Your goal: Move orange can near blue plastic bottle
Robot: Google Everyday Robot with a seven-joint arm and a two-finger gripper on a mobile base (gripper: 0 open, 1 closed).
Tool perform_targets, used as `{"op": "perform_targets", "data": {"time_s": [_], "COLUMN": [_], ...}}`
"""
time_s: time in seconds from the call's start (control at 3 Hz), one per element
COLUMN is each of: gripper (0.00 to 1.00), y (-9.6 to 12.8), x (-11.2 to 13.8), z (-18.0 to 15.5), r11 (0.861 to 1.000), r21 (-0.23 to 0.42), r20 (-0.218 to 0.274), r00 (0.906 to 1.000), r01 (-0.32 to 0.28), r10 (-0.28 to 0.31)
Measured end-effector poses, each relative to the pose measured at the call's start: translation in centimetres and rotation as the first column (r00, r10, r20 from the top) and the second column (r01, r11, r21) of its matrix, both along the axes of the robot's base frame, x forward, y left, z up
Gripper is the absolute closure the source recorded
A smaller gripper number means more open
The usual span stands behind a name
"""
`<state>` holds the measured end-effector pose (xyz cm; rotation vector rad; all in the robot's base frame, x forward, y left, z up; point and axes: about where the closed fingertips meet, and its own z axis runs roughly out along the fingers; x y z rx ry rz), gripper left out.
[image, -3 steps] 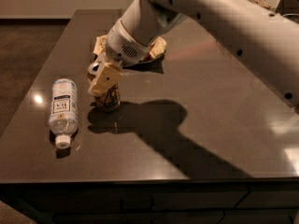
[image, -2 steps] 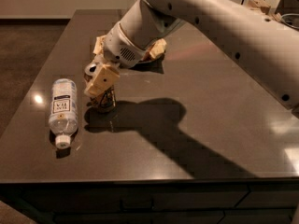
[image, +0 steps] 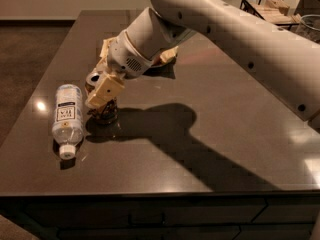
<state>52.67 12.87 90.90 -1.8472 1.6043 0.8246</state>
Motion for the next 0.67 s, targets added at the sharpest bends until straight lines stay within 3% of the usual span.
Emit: {"op": "perform_targets", "data": {"time_s": [0.33, 0.67], "gripper": [0.08, 0.00], "y": [0.17, 0.29], "x": [-0.11, -0.19], "z": [-0.04, -0.06], "r11": [1.000, 1.000], "r21": [0.000, -0.001], "r20": [0.000, -0.001], "r00": [1.0000, 1.0000], "r01": [-0.004, -0.007], "r10": [0.004, 0.007]}}
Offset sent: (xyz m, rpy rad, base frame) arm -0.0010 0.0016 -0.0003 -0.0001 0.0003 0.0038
